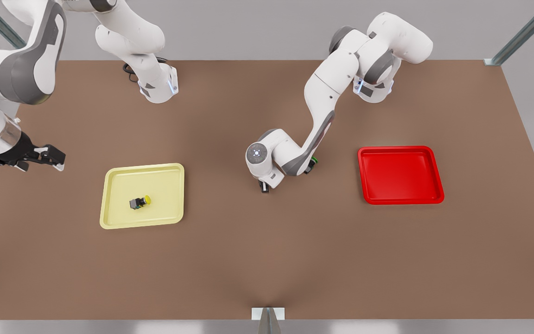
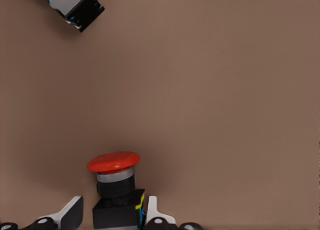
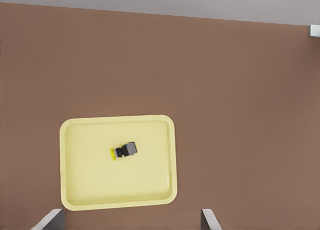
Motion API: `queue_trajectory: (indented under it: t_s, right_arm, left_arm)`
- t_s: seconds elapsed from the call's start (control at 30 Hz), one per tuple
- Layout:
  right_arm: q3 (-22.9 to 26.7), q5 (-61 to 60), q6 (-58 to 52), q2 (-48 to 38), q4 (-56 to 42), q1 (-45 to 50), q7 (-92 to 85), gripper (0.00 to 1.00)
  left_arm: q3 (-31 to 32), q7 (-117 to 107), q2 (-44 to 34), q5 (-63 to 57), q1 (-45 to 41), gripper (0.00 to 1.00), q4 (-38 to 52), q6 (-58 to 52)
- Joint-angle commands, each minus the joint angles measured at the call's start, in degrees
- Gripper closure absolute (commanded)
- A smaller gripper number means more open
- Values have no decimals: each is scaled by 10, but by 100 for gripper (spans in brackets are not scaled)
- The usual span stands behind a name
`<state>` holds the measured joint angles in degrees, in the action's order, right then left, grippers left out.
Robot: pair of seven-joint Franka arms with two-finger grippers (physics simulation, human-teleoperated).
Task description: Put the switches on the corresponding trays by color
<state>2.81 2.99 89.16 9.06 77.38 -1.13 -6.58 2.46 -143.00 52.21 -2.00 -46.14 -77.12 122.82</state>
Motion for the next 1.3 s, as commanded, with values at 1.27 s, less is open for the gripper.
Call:
queue_trajectory:
  t_s: [1.27]
  right_arm:
    - [-1, -11, 4, 5, -1, 2, 0, 0]
  left_arm:
    - [0, 25, -30, 1, 1, 46, 5, -39]
